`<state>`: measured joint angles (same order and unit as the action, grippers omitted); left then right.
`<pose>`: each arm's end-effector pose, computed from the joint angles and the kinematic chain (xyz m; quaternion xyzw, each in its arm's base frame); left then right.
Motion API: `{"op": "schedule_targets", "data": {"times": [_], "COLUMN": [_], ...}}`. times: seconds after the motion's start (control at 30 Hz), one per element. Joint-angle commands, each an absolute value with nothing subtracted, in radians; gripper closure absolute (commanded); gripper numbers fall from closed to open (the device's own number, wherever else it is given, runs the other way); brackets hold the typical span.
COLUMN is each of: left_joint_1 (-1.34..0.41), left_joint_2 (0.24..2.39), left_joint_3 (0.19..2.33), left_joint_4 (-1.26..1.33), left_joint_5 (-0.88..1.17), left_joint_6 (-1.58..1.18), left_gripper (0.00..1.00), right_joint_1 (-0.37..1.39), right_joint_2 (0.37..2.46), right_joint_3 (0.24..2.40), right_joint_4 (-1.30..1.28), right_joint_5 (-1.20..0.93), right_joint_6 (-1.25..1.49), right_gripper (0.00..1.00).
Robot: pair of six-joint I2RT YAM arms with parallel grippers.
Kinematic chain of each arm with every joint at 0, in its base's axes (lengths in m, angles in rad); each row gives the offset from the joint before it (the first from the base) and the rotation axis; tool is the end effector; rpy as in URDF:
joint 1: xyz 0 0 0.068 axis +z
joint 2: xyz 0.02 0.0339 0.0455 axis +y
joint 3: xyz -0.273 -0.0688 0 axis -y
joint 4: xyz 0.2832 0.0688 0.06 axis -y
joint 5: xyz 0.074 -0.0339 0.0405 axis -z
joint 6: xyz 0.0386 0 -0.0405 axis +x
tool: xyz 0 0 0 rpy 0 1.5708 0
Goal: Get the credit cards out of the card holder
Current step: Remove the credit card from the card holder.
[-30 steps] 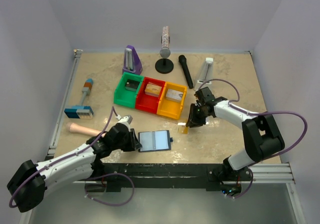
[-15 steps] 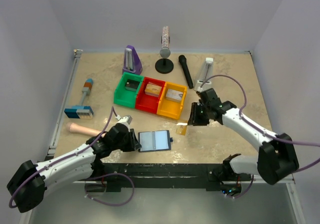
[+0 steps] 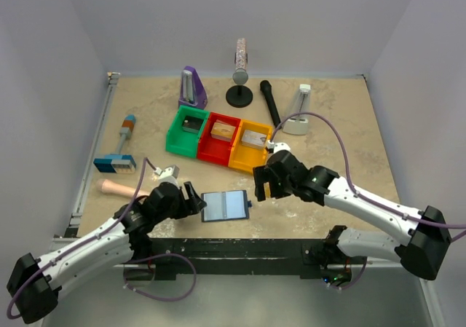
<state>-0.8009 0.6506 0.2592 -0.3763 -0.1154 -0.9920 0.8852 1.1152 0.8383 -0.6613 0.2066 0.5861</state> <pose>0.1203 -0.1177 0.1483 -0.1101 0.9126 -0.2716 0.2851 0.1674 0.1922 0.2488 -0.1091 0.9396 0.1350 0.2951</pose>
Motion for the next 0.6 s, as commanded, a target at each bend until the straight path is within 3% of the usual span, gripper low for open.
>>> {"op": "schedule_targets", "data": {"times": [0.0, 0.27, 0.57], "left_joint_1": [-0.802, -0.802, -0.804], "left_joint_2": [0.554, 0.526, 0.584], "left_joint_3": [0.239, 0.232, 0.235], "left_joint_4": [-0.394, -0.357, -0.347], "left_joint_5": [-0.187, -0.135, -0.106], "left_joint_6": [-1.068, -1.017, -1.0], "left_gripper": [0.24, 0.3, 0.35], "right_joint_1": [0.9, 1.057, 1.063], "right_joint_2": [1.089, 1.31, 1.491], "right_joint_3": [0.766, 0.939, 1.022], "right_joint_4": [-0.496, -0.639, -0.686], "right_joint_5": [0.095, 0.248, 0.23], "right_joint_6": [0.627, 0.578, 0.621], "right_gripper": [0.01, 0.04, 0.24]}}
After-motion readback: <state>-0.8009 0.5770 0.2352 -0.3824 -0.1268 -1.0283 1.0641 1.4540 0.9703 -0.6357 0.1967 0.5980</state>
